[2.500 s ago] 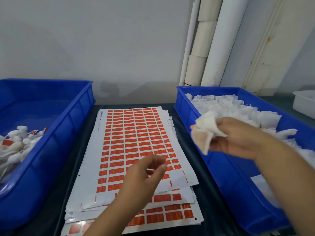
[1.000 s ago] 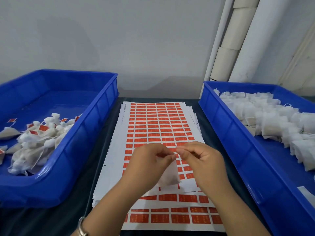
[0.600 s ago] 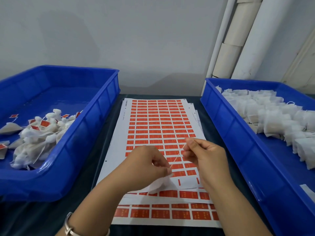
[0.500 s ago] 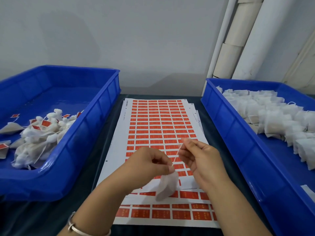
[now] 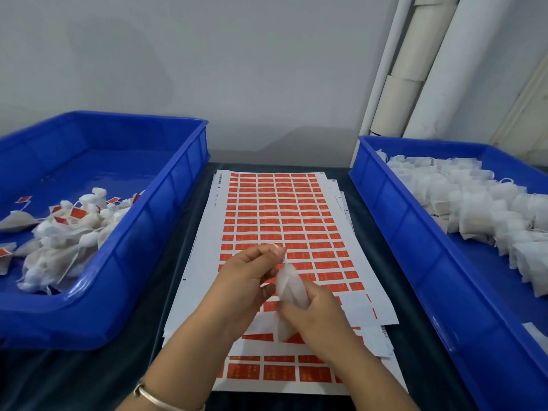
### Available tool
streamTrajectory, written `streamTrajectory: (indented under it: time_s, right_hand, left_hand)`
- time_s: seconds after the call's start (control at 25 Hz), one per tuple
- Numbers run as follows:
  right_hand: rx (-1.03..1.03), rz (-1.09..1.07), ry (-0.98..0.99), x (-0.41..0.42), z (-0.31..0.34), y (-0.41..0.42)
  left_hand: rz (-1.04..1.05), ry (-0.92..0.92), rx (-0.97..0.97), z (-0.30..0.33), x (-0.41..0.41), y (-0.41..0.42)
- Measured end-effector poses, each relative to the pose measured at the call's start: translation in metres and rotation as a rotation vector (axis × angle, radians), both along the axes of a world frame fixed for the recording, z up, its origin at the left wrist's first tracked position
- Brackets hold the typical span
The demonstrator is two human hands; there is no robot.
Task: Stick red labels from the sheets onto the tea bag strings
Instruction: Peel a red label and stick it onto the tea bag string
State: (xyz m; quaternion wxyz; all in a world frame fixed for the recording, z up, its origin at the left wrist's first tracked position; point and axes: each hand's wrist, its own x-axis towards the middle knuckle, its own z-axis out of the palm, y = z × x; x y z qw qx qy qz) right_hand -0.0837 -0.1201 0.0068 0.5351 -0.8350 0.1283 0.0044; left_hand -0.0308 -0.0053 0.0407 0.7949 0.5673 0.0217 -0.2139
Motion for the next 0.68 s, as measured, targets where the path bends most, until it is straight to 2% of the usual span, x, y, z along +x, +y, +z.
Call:
streamTrajectory:
  time_s: [0.08, 0.2, 0.32, 0.4, 0.44, 0.48, 0.56, 0.6, 0.68]
  right_hand:
    - [0.069, -0.029, 0.053, -0.001, 0.001, -0.003]
    - [0.543, -0.088, 0.081, -0.001, 0.004, -0.011]
    - [1.048, -0.150, -0.018, 0.001, 0.007, -0.021]
    - [1.181, -0.172, -0.080, 0.003, 0.007, -0.025]
    - [1.200, -0.170, -0.105, 0.004, 0.004, -0.028]
    - [1.202, -0.172, -0.112, 0.004, 0.004, -0.028]
    - [1.157, -0.138, -0.135, 0.005, 0.003, -0.029]
    - [1.069, -0.114, -0.142, 0.006, 0.001, -0.030]
    - [0.682, -0.036, -0.139, 0.005, 0.002, -0.027]
  left_hand:
    - [0.081, 0.020, -0.032, 0.002, 0.006, 0.004]
    - [0.162, 0.062, -0.051, -0.005, 0.011, 0.008]
    - [0.196, 0.137, -0.126, -0.014, 0.006, 0.007]
    - [0.255, 0.186, -0.173, -0.020, 0.004, 0.009]
    - [0.272, 0.175, -0.140, -0.023, 0.002, 0.009]
    - [0.270, 0.123, -0.027, -0.026, -0.002, 0.010]
    - [0.198, -0.139, 0.380, -0.030, -0.014, 0.012]
    - [0.120, -0.313, 0.568, -0.029, -0.021, 0.012]
    - [-0.027, -0.584, 0.769, -0.027, -0.030, 0.014]
